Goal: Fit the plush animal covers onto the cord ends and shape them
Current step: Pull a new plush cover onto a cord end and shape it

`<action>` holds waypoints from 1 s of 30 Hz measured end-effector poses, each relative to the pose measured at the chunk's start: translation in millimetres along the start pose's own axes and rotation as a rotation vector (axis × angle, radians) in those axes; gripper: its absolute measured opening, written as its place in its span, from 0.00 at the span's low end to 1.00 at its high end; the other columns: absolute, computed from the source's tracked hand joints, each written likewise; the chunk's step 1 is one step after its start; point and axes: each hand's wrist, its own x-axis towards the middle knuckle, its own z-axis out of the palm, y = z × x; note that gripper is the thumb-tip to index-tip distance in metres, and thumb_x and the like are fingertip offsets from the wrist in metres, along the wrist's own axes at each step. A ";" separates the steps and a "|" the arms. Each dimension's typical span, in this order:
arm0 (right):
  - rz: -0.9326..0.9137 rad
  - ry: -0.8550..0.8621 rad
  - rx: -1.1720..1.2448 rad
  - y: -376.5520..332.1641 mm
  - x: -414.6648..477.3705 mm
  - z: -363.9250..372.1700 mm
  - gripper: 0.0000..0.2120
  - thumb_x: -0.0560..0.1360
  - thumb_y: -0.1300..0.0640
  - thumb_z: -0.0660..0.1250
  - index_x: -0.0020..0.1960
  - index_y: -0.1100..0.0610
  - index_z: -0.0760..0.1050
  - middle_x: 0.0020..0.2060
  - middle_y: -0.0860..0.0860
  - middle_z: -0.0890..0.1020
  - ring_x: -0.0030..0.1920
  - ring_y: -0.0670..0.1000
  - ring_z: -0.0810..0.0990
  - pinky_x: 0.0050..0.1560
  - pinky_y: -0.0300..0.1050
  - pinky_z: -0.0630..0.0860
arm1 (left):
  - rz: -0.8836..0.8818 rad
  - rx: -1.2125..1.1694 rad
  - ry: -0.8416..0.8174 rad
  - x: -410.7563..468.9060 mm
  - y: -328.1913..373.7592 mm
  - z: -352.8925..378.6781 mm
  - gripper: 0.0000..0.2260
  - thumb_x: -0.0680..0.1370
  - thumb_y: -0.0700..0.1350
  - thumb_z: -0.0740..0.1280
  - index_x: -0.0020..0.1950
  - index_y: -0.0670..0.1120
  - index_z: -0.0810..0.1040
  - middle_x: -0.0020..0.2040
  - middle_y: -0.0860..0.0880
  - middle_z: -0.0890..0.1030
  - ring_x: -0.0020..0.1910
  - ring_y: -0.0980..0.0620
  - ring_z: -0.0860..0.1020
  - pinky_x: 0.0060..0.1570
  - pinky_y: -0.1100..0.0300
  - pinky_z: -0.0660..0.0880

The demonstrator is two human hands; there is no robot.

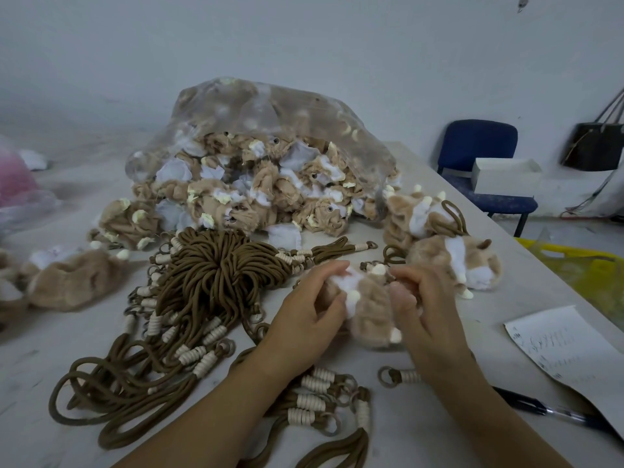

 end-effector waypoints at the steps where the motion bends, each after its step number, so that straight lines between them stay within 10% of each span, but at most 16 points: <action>1: -0.070 -0.034 -0.044 -4.3 -0.9 3.2 0.10 0.78 0.46 0.59 0.56 0.48 0.71 0.52 0.45 0.73 0.55 0.41 0.70 0.54 0.28 0.65 | 0.016 0.010 -0.004 -0.1 0.8 0.3 0.19 0.79 0.45 0.65 0.60 0.70 0.70 0.59 0.66 0.74 0.58 0.65 0.74 0.51 0.71 0.74; 14: -0.404 -0.099 -0.177 -10.4 0.0 17.0 0.06 0.74 0.60 0.62 0.44 0.61 0.76 0.39 0.48 0.73 0.43 0.41 0.66 0.48 0.32 0.65 | 0.105 -0.010 0.092 2.3 -1.5 0.7 0.16 0.80 0.38 0.64 0.64 0.53 0.72 0.65 0.61 0.72 0.65 0.68 0.69 0.54 0.78 0.67; 21: -0.449 -0.192 -0.211 -11.9 -2.3 17.8 0.08 0.76 0.58 0.63 0.45 0.60 0.79 0.40 0.51 0.79 0.41 0.52 0.76 0.45 0.47 0.74 | 0.129 -0.024 0.164 2.7 0.2 -0.9 0.29 0.74 0.38 0.62 0.66 0.66 0.63 0.67 0.61 0.63 0.66 0.68 0.65 0.59 0.77 0.65; 30: -0.161 0.073 -0.165 -6.7 -2.1 5.2 0.17 0.79 0.49 0.58 0.59 0.60 0.73 0.54 0.50 0.73 0.54 0.48 0.72 0.54 0.44 0.71 | 0.263 0.205 -0.007 -0.9 4.6 0.3 0.35 0.73 0.31 0.60 0.74 0.57 0.56 0.73 0.63 0.56 0.73 0.67 0.57 0.67 0.75 0.57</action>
